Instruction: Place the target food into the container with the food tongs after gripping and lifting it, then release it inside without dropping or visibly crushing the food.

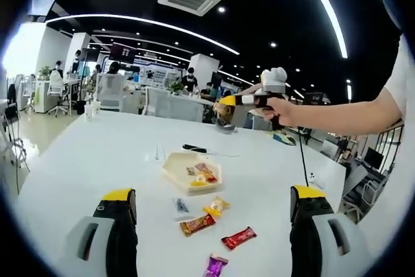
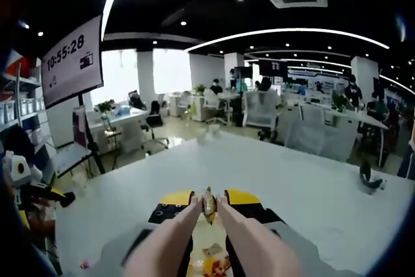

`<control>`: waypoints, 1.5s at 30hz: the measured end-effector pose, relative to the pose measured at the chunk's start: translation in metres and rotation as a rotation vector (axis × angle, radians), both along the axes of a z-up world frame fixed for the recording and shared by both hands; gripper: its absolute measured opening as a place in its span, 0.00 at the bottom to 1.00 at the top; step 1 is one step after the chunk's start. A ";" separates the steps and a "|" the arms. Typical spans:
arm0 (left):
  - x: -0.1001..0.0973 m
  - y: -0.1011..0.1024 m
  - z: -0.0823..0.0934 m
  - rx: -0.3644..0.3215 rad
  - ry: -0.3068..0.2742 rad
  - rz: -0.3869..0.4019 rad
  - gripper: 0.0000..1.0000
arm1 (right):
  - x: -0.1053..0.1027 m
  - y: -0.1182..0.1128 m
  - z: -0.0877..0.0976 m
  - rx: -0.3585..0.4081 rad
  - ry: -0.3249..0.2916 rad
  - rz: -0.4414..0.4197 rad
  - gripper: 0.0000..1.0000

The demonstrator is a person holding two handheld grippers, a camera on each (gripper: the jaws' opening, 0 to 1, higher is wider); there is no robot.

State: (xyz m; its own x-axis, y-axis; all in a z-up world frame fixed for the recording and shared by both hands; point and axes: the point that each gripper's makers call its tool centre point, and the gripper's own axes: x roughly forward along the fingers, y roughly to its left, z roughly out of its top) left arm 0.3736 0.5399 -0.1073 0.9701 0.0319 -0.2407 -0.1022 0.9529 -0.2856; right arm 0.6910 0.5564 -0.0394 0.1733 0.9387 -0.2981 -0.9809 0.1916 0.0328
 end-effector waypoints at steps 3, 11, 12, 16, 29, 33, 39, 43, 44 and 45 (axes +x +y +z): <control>-0.004 0.002 -0.001 -0.005 0.004 0.013 0.99 | -0.004 0.004 -0.001 0.003 0.005 0.007 0.18; -0.010 0.004 -0.005 -0.013 0.007 0.035 0.99 | -0.013 0.011 -0.004 0.004 0.013 0.023 0.21; -0.010 0.004 -0.005 -0.014 0.007 0.036 0.99 | -0.014 0.011 -0.004 0.004 0.013 0.023 0.21; -0.012 0.002 -0.008 -0.018 0.005 0.039 0.99 | -0.021 0.008 -0.004 0.013 0.036 0.029 0.21; -0.015 -0.015 -0.027 -0.061 0.005 0.008 0.99 | -0.053 -0.025 -0.025 -0.036 0.036 0.028 0.22; -0.011 -0.012 -0.025 -0.065 -0.001 -0.004 0.99 | -0.058 -0.037 -0.032 -0.032 0.062 0.005 0.22; -0.001 -0.008 -0.024 -0.055 -0.003 -0.033 0.99 | -0.066 -0.055 -0.045 -0.032 0.089 -0.025 0.22; 0.003 -0.005 -0.022 -0.060 -0.014 -0.039 0.99 | -0.072 -0.067 -0.049 -0.019 0.136 -0.070 0.22; 0.004 -0.005 -0.020 -0.065 -0.022 -0.040 0.99 | -0.077 -0.070 -0.052 -0.025 0.150 -0.081 0.22; 0.005 -0.005 -0.019 -0.067 -0.029 -0.045 0.99 | -0.083 -0.073 -0.053 -0.028 0.150 -0.087 0.22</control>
